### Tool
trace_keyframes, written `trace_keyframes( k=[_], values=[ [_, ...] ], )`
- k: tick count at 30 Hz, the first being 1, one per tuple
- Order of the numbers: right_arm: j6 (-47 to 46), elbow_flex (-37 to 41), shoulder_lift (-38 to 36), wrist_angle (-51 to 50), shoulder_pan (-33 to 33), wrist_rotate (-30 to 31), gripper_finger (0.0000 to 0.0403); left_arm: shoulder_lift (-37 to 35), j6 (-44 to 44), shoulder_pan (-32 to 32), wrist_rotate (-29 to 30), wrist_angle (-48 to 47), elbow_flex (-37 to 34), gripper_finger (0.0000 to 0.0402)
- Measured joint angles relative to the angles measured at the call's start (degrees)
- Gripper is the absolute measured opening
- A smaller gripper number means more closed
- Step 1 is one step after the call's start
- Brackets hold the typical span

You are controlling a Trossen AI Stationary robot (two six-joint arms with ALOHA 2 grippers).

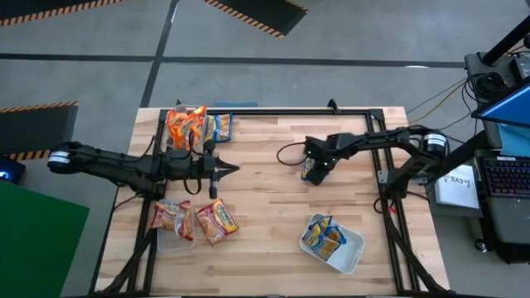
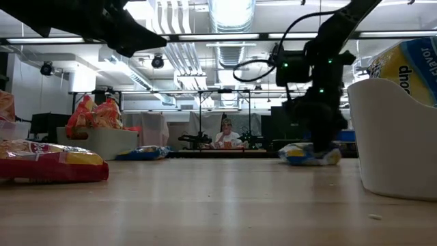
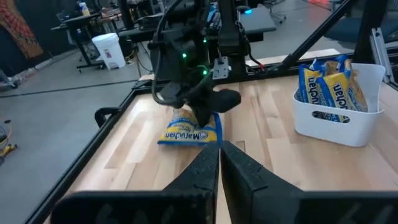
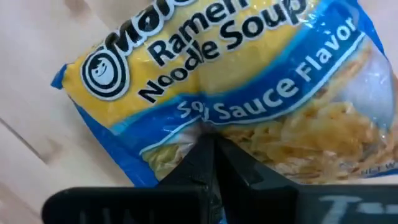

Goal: Sort Maruchan noodles
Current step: Put the blue noodle pack into the white bin

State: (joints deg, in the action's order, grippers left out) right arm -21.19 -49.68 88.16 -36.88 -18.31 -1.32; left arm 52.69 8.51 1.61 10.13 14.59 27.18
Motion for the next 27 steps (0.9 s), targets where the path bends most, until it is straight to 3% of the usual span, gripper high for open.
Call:
trace_keyframes(
  k=[4,9,11,20,27],
  values=[
    [1.54,-1.33,1.63,8.79,0.30,-2.78,0.0012,0.87,-0.64,0.00,0.00,0.04,0.00,0.0000],
    [5.56,-1.54,0.64,21.79,0.59,-15.50,0.0012,4.40,-1.62,0.00,0.00,1.41,0.00,0.0000],
    [5.76,-1.57,-0.46,23.34,0.58,-17.86,0.0012,6.43,-1.68,0.00,-0.02,3.57,0.00,0.0000],
    [3.33,-1.57,-7.88,14.78,0.40,-18.13,0.0012,18.03,-1.68,-1.38,-0.02,15.37,0.00,0.0000],
    [-0.95,-1.54,-12.42,7.19,0.37,-14.46,0.0012,29.83,-2.96,-3.50,-0.06,28.29,0.25,0.0000]
  ],
)
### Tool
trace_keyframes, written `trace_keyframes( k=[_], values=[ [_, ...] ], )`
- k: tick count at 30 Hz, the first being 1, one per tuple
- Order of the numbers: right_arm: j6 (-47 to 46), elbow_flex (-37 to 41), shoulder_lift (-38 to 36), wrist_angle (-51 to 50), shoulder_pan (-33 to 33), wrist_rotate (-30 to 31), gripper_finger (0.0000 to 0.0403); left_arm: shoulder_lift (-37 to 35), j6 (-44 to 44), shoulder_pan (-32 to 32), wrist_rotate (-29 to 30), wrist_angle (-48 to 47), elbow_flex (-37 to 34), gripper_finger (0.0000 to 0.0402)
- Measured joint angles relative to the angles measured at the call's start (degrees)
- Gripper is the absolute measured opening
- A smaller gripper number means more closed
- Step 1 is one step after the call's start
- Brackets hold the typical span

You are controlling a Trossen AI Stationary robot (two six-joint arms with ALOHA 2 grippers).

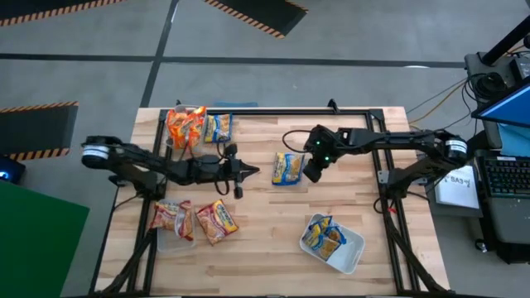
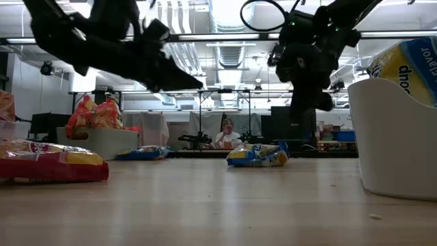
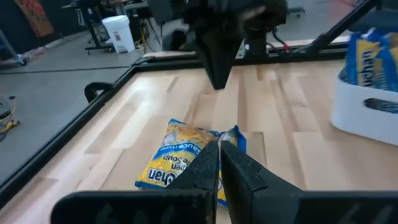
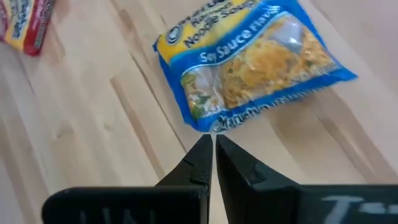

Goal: Sort Maruchan noodles
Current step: Put the blue noodle pack into the white bin

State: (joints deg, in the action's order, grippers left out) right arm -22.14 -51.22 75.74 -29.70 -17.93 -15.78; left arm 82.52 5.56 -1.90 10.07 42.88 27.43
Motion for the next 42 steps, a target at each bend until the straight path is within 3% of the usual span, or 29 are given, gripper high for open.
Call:
trace_keyframes(
  k=[4,8,14,19,25,32,42],
  values=[
    [-2.62,0.00,-1.48,-1.74,-0.14,0.32,0.0020,6.13,-0.30,-0.74,-0.02,2.10,2.72,0.0000],
    [-4.00,0.27,-1.55,-3.92,-0.89,-1.16,0.0053,11.67,-0.08,-0.93,-0.10,2.11,6.28,0.0000],
    [-5.84,2.62,-0.98,-3.09,-1.98,-0.76,0.0140,17.29,0.18,-1.00,-0.11,1.59,9.29,0.0000],
    [-8.40,5.91,0.08,3.93,-2.77,0.64,0.0216,20.58,0.08,-1.00,-0.12,1.16,11.27,0.0000],
    [-10.36,8.12,2.10,10.35,-3.61,2.63,0.0279,24.35,-0.01,-1.00,-0.15,1.22,13.28,0.0000],
    [-11.03,10.33,4.54,20.43,-4.31,4.34,0.0310,28.26,-0.54,-1.00,-0.17,1.26,14.14,0.0000],
    [-10.88,11.13,8.63,26.86,-4.69,6.76,0.0313,33.56,-1.83,-1.00,-0.17,1.31,16.66,0.0000]
  ],
)
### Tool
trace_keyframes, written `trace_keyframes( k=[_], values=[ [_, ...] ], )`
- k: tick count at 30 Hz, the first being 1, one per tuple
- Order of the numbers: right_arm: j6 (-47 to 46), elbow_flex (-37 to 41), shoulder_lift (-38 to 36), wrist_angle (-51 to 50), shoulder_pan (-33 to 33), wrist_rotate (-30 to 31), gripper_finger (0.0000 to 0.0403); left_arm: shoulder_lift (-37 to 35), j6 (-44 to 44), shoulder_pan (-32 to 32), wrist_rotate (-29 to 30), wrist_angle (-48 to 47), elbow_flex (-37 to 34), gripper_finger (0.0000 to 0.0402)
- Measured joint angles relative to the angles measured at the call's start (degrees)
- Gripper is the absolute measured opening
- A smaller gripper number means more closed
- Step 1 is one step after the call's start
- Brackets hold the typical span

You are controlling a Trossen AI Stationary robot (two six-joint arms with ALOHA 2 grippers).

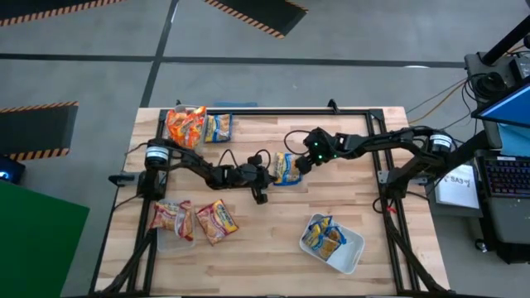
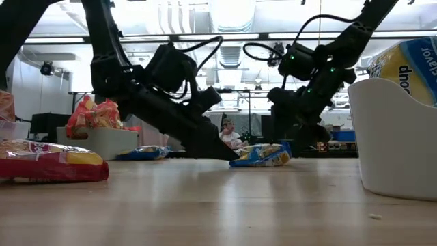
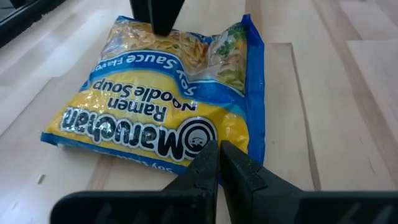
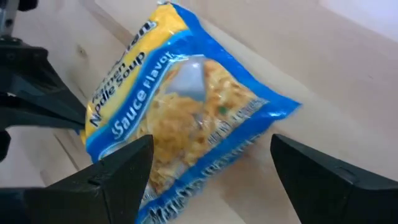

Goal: Sort Maruchan noodles
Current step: Put the blue noodle pack into the white bin

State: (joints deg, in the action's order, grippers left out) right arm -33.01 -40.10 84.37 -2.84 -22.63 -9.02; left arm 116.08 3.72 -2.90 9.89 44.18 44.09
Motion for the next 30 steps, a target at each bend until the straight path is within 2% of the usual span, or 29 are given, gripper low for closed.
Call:
trace_keyframes(
  k=[19,23,30],
  values=[
    [2.23,0.07,6.65,16.65,3.67,-6.12,0.0282,0.39,-1.28,0.00,0.00,-0.89,0.51,0.0000],
    [2.08,0.07,9.04,19.39,4.02,-6.42,0.0260,0.39,-1.28,-0.04,0.00,-1.00,0.51,0.0000],
    [1.43,-0.02,12.73,23.96,3.97,-6.49,0.0196,0.39,-1.28,-0.04,-0.09,-1.09,0.45,0.0000]
  ],
)
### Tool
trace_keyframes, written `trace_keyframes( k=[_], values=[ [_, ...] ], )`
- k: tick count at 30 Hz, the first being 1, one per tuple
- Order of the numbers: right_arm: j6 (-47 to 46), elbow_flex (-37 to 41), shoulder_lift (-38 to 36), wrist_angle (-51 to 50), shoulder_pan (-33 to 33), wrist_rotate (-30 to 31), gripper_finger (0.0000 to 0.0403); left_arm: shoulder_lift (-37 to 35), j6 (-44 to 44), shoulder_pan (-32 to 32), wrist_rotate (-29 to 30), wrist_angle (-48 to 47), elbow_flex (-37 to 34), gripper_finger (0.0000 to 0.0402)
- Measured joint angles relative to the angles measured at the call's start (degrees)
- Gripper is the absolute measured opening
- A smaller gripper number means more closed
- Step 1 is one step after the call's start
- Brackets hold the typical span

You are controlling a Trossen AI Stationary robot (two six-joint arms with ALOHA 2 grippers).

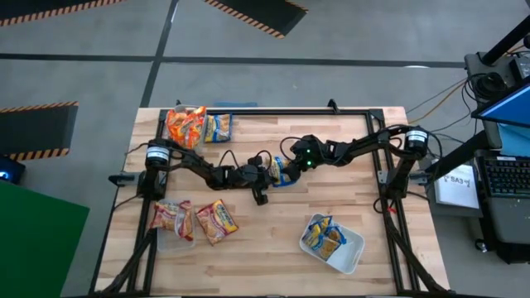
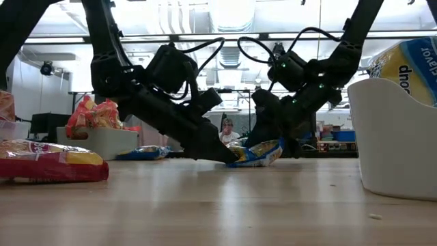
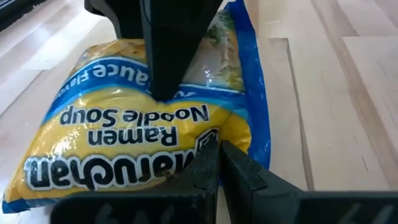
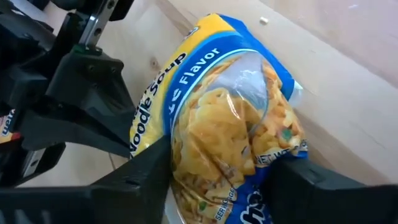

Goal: Sort Maruchan noodles
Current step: Put the blue noodle pack into the white bin

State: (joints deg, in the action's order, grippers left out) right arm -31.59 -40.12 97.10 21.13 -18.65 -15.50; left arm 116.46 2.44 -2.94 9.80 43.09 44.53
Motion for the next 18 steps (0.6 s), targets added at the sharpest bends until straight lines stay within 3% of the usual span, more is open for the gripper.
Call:
trace_keyframes(
  k=[18],
  values=[
    [1.19,0.11,-3.50,-1.59,0.02,-0.17,0.0064,0.00,-0.22,-0.07,0.02,0.04,0.09,0.0000]
  ],
)
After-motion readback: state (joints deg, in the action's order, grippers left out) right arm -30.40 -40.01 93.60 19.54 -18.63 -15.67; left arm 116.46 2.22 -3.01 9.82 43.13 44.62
